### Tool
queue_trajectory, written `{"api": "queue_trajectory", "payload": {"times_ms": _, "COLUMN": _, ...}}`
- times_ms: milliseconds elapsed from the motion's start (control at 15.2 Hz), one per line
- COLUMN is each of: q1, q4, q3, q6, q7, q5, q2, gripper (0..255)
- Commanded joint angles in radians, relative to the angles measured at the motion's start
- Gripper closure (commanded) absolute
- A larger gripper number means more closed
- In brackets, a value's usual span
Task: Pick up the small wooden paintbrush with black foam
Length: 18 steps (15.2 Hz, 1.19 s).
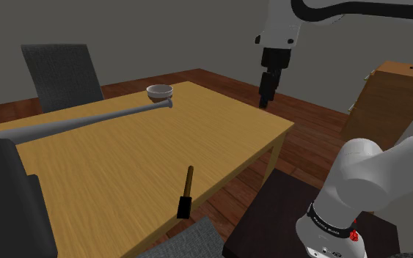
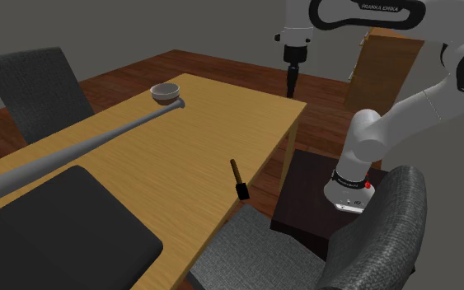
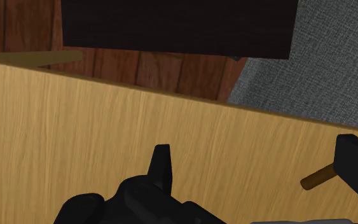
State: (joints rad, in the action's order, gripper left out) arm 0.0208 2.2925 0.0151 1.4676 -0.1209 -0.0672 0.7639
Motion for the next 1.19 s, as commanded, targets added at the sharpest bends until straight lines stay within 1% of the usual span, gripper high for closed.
{"api": "queue_trajectory", "payload": {"times_ms": 0, "q1": 0.000, "q4": 0.000, "q3": 0.000, "q6": 0.000, "q7": 0.000, "q5": 0.000, "q2": 0.000, "gripper": 0}}
{"api": "queue_trajectory", "payload": {"times_ms": 330, "q1": -0.026, "q4": 0.112, "q3": -0.140, "q6": 0.095, "q7": 0.271, "q5": -0.102, "q2": 0.042, "gripper": 0}}
{"api": "queue_trajectory", "payload": {"times_ms": 594, "q1": -0.043, "q4": 0.166, "q3": -0.261, "q6": 0.186, "q7": 0.486, "q5": -0.186, "q2": 0.032, "gripper": 0}}
{"api": "queue_trajectory", "payload": {"times_ms": 858, "q1": -0.067, "q4": 0.187, "q3": -0.389, "q6": 0.288, "q7": 0.698, "q5": -0.259, "q2": -0.021, "gripper": 0}}
{"api": "queue_trajectory", "payload": {"times_ms": 1122, "q1": -0.108, "q4": 0.174, "q3": -0.522, "q6": 0.400, "q7": 0.910, "q5": -0.310, "q2": -0.112, "gripper": 0}}
